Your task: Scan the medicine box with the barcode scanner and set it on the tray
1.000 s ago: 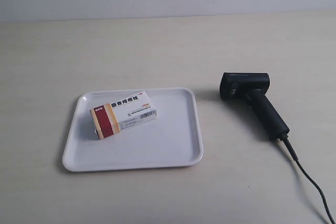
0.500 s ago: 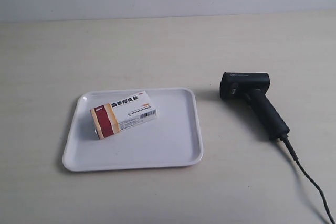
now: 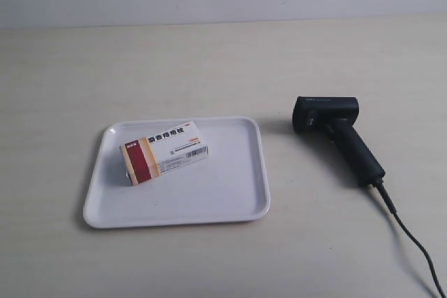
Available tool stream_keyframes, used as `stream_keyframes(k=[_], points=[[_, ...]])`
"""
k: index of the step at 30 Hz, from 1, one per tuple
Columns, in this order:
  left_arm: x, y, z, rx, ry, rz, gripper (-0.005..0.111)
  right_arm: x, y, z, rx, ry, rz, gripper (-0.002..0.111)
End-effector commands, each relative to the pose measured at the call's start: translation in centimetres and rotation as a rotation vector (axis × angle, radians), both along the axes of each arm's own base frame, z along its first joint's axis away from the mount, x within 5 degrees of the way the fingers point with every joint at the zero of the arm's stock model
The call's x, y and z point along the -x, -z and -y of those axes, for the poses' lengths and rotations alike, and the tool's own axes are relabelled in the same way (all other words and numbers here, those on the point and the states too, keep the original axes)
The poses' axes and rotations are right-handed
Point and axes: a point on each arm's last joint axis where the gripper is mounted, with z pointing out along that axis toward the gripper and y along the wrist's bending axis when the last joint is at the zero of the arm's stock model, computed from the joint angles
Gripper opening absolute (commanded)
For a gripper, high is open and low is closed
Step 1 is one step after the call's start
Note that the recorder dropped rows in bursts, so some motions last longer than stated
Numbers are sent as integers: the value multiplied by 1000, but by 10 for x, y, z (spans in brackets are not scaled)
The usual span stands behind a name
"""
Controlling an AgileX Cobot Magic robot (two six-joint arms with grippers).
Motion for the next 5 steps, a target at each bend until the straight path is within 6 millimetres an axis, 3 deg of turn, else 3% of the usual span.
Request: stream_keyframes(k=[1,5], points=[[0,0,0,3,-3,5,3,0,1,0,1,8,4,1],[0,0,0,3,-3,5,3,0,1,0,1,8,4,1]])
